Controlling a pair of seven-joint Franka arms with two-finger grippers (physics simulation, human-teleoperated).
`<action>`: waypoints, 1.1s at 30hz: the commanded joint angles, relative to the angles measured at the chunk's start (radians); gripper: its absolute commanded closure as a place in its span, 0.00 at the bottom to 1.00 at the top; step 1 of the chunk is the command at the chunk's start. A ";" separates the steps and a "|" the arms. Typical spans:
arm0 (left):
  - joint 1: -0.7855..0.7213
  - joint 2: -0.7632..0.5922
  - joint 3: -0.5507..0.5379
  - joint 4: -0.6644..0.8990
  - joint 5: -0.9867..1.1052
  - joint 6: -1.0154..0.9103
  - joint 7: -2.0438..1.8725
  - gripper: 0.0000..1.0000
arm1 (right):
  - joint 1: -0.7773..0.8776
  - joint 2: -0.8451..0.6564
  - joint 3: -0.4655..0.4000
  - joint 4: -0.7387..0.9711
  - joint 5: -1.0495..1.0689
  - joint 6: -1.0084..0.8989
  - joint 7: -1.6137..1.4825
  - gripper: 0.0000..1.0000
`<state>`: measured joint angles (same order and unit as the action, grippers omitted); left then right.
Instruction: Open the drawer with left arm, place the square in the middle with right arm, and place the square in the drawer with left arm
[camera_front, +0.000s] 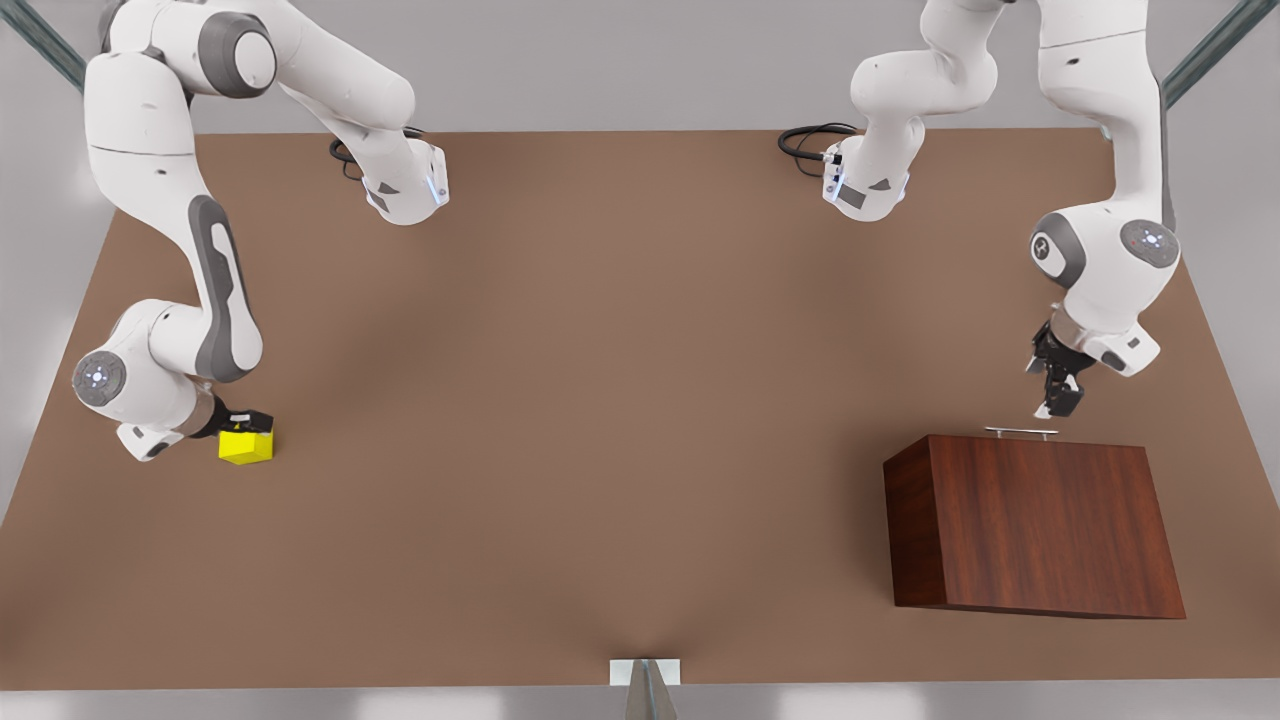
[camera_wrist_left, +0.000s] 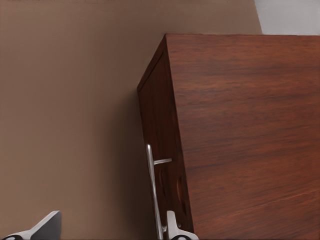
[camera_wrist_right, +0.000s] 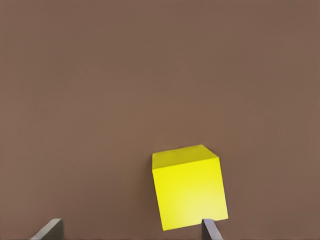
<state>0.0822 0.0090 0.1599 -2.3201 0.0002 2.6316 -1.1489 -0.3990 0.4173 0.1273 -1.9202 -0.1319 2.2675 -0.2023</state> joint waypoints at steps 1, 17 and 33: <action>-0.064 0.000 0.001 -0.002 0.000 0.010 0.000 0.00 | 0.000 0.000 0.000 0.000 -0.001 -0.008 -0.002 0.00; -0.064 0.066 0.020 -0.073 -0.009 0.217 -0.002 0.00 | -0.069 0.095 -0.006 0.029 -0.003 0.009 -0.201 0.00; -0.044 0.126 0.021 -0.065 -0.014 0.245 0.000 0.00 | -0.070 0.163 -0.008 0.021 -0.060 0.102 -0.201 0.00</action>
<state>0.0399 0.1393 0.1809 -2.3841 -0.0096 2.8776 -1.1490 -0.4694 0.5920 0.1196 -1.8937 -0.1904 2.3779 -0.4032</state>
